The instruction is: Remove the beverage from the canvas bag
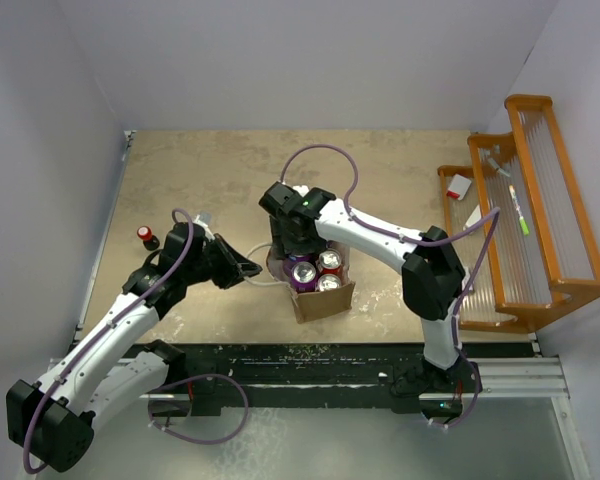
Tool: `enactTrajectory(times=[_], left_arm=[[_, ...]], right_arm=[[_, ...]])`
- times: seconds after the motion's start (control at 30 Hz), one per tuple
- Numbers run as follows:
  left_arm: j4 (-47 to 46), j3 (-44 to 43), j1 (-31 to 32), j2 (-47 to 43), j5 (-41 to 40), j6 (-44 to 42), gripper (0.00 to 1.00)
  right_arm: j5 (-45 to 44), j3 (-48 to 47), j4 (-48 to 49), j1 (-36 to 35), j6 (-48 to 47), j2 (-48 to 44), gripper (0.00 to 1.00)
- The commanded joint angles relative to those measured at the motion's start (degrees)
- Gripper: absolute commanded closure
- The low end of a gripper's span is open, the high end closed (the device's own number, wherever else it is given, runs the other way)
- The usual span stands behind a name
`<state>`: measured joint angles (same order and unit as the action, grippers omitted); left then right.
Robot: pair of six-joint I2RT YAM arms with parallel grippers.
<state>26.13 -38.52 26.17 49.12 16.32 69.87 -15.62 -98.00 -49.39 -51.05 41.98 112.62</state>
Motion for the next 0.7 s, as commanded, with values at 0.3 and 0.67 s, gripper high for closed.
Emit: enactTrajectory(times=[0.3,0.67], left_arm=[[-1.6,0.6,0.1,-1.4,0.6,0.7,1.0],[-1.5,0.8,0.1,-1.7,0.6,1.0,1.0]], right_arm=[[-0.5,-0.6,0.4,0.0,1.7,3.3,0.22],[0.1,-0.8,1.9,0.0,-0.2,3.3,0.38]])
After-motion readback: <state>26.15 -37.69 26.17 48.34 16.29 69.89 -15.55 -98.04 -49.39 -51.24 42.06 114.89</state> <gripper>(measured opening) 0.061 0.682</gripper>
